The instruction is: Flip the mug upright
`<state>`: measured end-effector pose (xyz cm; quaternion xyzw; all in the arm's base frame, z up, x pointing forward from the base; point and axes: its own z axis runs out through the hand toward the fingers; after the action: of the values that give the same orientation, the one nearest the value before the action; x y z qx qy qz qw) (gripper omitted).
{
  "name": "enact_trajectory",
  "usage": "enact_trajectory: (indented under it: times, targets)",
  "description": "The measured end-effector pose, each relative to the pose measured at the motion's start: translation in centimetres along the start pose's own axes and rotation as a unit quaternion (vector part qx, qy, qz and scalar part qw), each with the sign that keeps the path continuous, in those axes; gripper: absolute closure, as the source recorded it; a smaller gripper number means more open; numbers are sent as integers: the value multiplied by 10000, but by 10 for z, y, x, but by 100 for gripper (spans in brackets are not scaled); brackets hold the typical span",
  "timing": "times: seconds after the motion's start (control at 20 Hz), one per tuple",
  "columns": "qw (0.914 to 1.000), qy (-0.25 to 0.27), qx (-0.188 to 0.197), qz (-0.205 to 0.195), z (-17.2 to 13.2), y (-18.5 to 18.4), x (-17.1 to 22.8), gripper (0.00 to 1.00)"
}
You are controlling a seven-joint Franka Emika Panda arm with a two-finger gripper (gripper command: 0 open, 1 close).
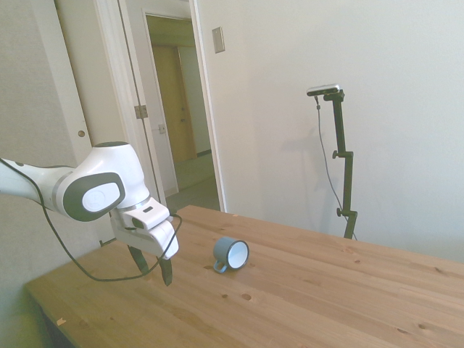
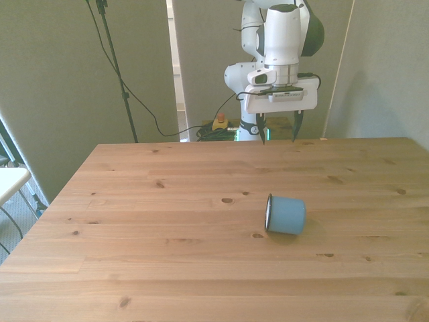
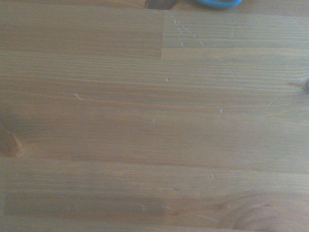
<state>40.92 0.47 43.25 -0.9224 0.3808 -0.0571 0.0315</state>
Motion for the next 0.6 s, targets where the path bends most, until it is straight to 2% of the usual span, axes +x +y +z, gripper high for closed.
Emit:
enact_trajectory:
  times: [0.2,0.4,0.6]
  targets:
    - [9998,-16,115,132,-5,2,14,0]
    - [9985,-17,488,261,-21,1,79,0]
    - [9939,-306,1024,289,-10,-2,140,0]
